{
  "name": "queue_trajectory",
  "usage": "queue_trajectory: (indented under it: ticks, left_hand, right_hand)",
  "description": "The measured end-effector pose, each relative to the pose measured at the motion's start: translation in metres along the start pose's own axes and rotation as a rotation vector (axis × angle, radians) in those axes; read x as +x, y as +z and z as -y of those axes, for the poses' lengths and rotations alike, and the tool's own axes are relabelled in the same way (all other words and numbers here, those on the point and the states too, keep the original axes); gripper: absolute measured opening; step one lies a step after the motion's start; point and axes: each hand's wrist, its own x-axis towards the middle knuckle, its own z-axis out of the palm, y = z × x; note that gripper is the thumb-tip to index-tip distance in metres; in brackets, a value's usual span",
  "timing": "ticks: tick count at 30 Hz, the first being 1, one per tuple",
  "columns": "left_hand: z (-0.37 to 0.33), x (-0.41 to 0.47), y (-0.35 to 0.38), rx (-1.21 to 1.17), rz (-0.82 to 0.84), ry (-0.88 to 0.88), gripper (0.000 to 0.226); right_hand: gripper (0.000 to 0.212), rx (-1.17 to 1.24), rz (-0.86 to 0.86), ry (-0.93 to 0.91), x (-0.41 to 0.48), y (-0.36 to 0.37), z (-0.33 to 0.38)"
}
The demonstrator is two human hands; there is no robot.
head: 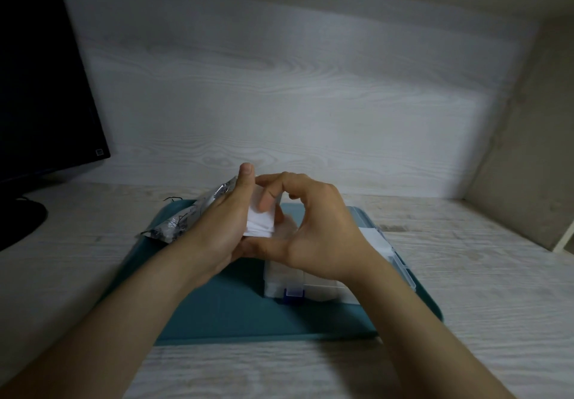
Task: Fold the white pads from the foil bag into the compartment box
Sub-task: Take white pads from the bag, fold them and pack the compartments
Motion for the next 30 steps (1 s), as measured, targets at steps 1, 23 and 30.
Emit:
queue_trajectory:
  ticks: [1, 23, 30]
  left_hand:
    - [-0.001, -0.001, 0.000, -0.016, 0.010, -0.009, 0.061]
    - [-0.004, -0.006, -0.005, -0.002, 0.218, -0.142, 0.065]
    - [-0.006, -0.010, -0.002, -0.028, 0.216, -0.090, 0.051]
  right_hand:
    - [0.050, 0.012, 0.006, 0.011, 0.000, -0.001, 0.001]
    - [0.031, 0.033, 0.141, 0.071, -0.001, -0.002, 0.006]
    - [0.025, 0.232, -0.034, 0.145, 0.001, -0.010, -0.003]
